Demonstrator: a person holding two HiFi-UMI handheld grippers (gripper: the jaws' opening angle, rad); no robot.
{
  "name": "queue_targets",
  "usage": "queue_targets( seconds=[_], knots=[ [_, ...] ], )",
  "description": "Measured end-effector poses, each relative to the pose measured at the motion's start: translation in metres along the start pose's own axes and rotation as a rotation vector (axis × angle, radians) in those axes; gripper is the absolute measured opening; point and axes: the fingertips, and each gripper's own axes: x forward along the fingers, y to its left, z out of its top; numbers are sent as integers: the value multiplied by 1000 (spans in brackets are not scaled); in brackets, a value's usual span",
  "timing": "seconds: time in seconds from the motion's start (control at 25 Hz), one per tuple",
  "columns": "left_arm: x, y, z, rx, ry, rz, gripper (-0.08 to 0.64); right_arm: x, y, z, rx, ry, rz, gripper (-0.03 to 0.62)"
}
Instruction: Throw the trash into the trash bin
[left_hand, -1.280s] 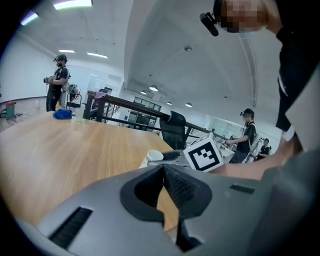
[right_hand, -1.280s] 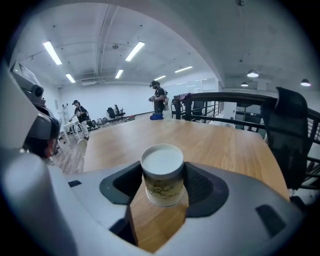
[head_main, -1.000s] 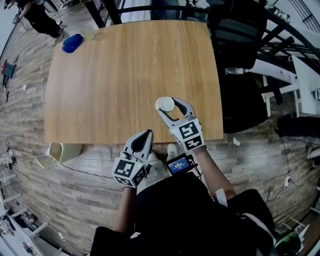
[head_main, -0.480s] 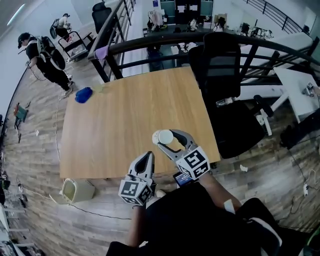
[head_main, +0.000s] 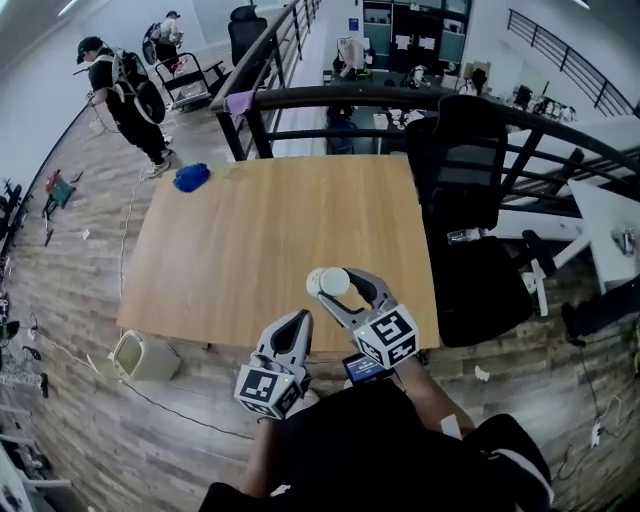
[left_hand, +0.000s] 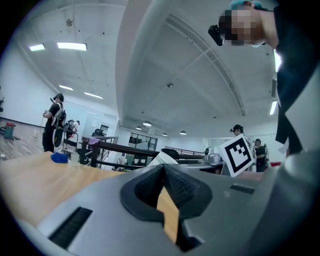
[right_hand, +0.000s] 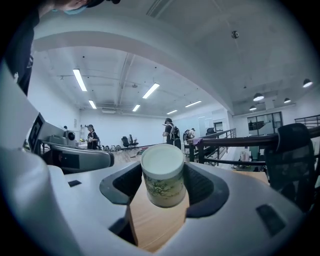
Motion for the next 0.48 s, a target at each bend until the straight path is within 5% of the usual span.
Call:
queue_targets(
  seconds=[0.24,0.48],
  knots=[
    [-71,42,-2,-18,7,212,8,55,50,3,36,-2,163,255],
    [-162,93,-2,-44,-31,451,8,115,164,-7,-26,58,425,255]
  ],
)
